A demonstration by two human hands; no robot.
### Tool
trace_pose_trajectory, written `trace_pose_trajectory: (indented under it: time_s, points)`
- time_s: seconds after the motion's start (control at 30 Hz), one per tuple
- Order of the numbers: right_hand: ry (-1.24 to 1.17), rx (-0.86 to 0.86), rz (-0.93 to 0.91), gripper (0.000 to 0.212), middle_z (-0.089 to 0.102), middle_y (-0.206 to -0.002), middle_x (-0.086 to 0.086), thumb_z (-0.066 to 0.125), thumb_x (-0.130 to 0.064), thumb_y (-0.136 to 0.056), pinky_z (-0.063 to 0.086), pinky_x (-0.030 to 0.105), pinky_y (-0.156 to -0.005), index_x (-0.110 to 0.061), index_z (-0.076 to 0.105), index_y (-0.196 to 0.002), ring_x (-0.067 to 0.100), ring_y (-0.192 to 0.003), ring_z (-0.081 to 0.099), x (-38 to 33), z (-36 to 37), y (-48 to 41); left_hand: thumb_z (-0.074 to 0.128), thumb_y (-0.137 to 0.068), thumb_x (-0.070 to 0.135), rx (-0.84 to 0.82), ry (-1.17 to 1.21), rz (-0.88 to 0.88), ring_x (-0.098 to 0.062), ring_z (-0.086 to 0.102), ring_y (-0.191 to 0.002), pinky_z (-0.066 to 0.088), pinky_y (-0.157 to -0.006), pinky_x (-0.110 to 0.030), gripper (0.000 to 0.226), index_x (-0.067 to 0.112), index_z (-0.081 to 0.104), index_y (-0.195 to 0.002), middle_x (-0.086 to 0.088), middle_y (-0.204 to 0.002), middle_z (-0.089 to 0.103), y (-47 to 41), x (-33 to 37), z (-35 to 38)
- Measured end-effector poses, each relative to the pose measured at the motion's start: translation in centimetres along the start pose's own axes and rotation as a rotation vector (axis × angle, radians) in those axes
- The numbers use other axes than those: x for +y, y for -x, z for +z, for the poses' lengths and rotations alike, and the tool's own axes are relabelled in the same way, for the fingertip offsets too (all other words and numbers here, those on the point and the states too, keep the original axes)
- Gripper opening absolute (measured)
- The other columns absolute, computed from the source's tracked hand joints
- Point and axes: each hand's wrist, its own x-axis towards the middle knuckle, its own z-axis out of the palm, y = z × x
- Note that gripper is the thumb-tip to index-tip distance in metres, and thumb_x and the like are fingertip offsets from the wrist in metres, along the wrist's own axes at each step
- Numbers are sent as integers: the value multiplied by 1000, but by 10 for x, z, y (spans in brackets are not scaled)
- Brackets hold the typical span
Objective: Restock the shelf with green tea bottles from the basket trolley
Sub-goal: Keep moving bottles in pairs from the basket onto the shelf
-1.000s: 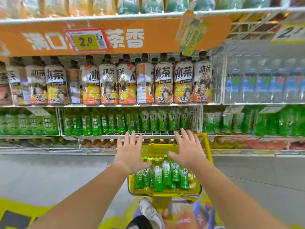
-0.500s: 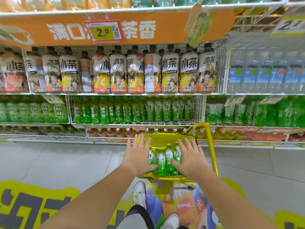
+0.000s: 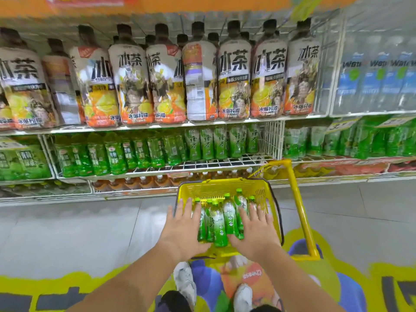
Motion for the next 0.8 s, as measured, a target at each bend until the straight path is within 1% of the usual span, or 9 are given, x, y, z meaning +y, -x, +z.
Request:
trace_pose_trajectory:
  time_s: [0.1,0.27,0.4,0.57,0.73,0.8]
  points:
    - [-26,-10,7,94,-5,-165,13,29,-72,-89,4,48,-122,-22,-11,-157,33,-151,-6,2,10,-28,43,-76,82,-30,8,2,-35,-9,-151,3,-120,-57,116,17,-7,-158,-13,-165,-8,-27,-3,11]
    - [-61,-41,-7,95,-7,-165,12,30,-73,-88,6,47,-122,-22,-11,-157,32,-151,-7,15,41,-72,44,-77,81,-89,6,-15,-35,-7,-151,2,-120,-57,115,16,-8,-158,-14,-165,-6,-72,8,45]
    - [-68,-83,-38,95,-8,-165,11,31,-73,-88,8,47,-122,-22,-10,-157,32,-151,-5,27,84,-100,46,-78,80,-138,37,-39,-34,-7,-151,3,-121,-55,116,16,-8,-158,-13,-165,-7,-100,19,91]
    - [-98,-146,-62,95,-9,-165,9,33,-70,-88,9,47,-122,-23,-9,-157,29,-151,-7,37,134,-134,45,-78,80,-213,42,-76,-33,-9,-151,5,-121,-55,116,16,-10,-158,-13,-165,-9,-136,30,150]
    - [-112,-159,-85,95,-7,-165,9,35,-70,-88,12,45,-120,-22,-11,-157,28,-152,-4,38,175,-169,47,-79,80,-232,68,-86,-35,-3,-152,8,-121,-55,115,16,-10,-157,-15,-165,-4,-173,37,200]
    - [-128,-169,-82,96,-5,-165,8,36,-70,-88,15,45,-120,-21,-11,-156,27,-152,-1,38,188,-179,50,-78,79,-211,94,-89,-34,5,-151,15,-121,-51,115,15,-5,-157,-14,-165,4,-187,39,214]
